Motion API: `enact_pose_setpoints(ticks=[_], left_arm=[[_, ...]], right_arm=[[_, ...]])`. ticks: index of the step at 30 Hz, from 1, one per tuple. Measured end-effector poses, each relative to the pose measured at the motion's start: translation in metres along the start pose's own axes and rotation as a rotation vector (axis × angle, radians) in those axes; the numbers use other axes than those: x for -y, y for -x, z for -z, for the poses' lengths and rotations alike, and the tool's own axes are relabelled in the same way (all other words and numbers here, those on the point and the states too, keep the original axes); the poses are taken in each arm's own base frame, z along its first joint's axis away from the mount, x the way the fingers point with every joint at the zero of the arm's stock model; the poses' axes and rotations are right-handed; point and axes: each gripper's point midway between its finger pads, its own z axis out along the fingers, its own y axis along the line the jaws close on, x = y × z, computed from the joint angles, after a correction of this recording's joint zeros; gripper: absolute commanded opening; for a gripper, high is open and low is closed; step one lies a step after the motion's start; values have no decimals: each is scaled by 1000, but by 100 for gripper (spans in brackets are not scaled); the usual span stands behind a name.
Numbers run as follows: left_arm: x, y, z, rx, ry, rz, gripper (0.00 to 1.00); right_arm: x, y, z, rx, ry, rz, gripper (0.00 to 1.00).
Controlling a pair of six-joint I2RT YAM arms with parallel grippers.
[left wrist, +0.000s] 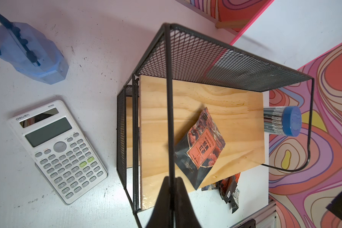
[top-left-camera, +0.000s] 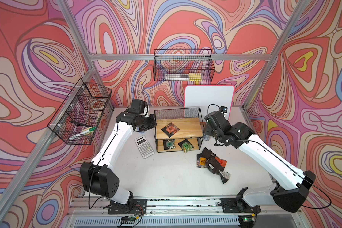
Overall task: Remove the tea bags from the shelf
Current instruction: Place the tea bag at the center of the board.
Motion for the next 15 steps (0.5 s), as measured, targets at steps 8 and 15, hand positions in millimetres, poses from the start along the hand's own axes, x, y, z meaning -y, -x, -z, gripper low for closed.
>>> enact_pose_setpoints(ticks=[8, 15], left_arm=[[0, 0, 0, 0, 0, 0, 0], [0, 0, 0, 0, 0, 0, 0]], right_arm=[[82, -97, -54, -282, -217, -184, 2], [95, -168, -84, -503, -240, -248, 2]])
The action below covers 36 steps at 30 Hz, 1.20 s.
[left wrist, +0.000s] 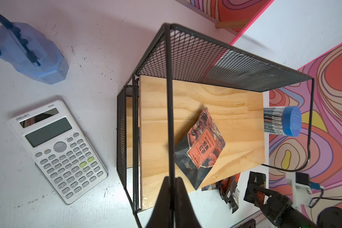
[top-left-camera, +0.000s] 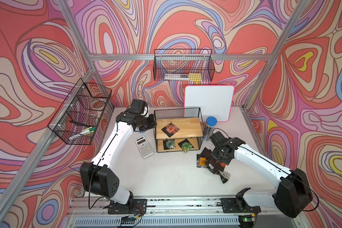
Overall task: Remove the tea bags from the shelf
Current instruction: Place the tea bag at the center of the board.
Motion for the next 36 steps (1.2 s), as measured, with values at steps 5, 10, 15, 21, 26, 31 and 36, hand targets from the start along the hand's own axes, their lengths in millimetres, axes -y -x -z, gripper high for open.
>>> enact_pose_setpoints(ticks=[5, 10, 15, 21, 26, 31, 36], left_arm=[[0, 0, 0, 0, 0, 0, 0], [0, 0, 0, 0, 0, 0, 0], [0, 0, 0, 0, 0, 0, 0], [0, 0, 0, 0, 1, 0, 0], [0, 0, 0, 0, 0, 0, 0], [0, 0, 0, 0, 0, 0, 0], [0, 0, 0, 0, 1, 0, 0]], right_arm=[[-6, -11, -19, -55, 2, 4, 6], [-16, -10, -22, -54, 44, 2, 14], [-24, -11, -29, -70, 60, 12, 37], [-29, -11, -29, -69, 80, 17, 49], [-30, -11, -29, -70, 84, 20, 58], [-31, -10, -26, -67, 91, 27, 65], [-42, -2, -15, -46, 129, 38, 71]])
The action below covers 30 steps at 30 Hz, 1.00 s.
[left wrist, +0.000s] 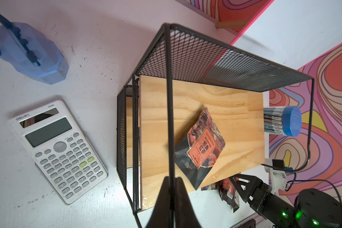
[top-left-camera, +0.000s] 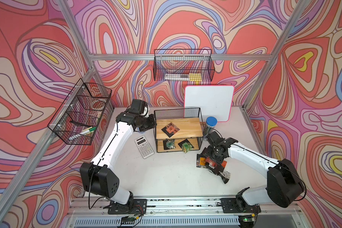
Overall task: Remove the tea bags from the shelf
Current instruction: Place the tea bag at the center of the board.
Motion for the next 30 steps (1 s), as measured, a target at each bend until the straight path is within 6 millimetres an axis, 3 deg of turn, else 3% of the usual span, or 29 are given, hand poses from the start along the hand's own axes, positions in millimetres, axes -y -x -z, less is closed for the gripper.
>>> enact_pose_setpoints(ticks=[16, 26, 30], left_arm=[[0, 0, 0, 0, 0, 0, 0], [0, 0, 0, 0, 0, 0, 0], [0, 0, 0, 0, 0, 0, 0]], right_arm=[[-19, 7, 37, 68, 57, 136, 66], [-92, -43, 91, 183, 209, 530, 66], [-126, -40, 121, 237, 282, 622, 72]])
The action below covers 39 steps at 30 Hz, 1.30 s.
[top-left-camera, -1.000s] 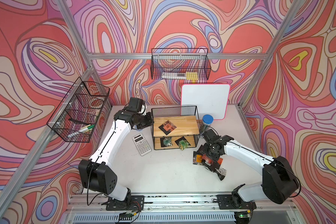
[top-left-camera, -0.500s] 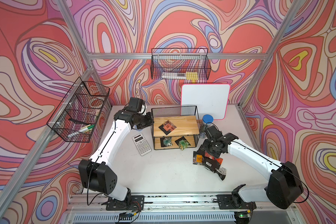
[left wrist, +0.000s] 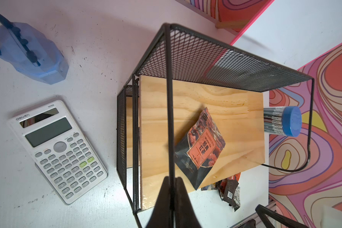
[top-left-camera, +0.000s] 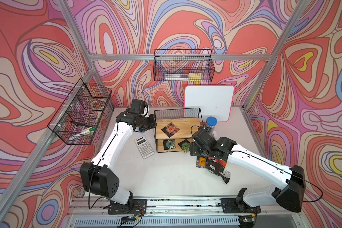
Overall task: Remove the tea bags from the shelf
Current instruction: Place the tea bag at the center of the board, then pick up the tea bag from the shelf.
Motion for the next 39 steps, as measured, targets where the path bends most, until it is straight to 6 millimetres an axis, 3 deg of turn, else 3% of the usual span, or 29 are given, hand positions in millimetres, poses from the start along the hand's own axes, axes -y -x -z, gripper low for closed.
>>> enact_pose_setpoints(ticks=[3, 7, 13, 20, 30, 36, 39], left_arm=[[0, 0, 0, 0, 0, 0, 0], [0, 0, 0, 0, 0, 0, 0], [0, 0, 0, 0, 0, 3, 0], [0, 0, 0, 0, -1, 3, 0], [0, 0, 0, 0, 0, 3, 0], [0, 0, 0, 0, 0, 3, 0], [0, 0, 0, -1, 0, 3, 0]], right_arm=[[-27, 32, 4, 45, 34, 61, 82], [-62, 67, -6, 68, 52, 162, 89], [-95, 87, -46, 37, 34, 281, 90], [-107, 87, -84, -14, 4, 350, 91], [-105, 94, -108, -40, -2, 348, 87], [-104, 95, -109, -41, 2, 341, 78], [-102, 98, -112, -33, 1, 333, 69]])
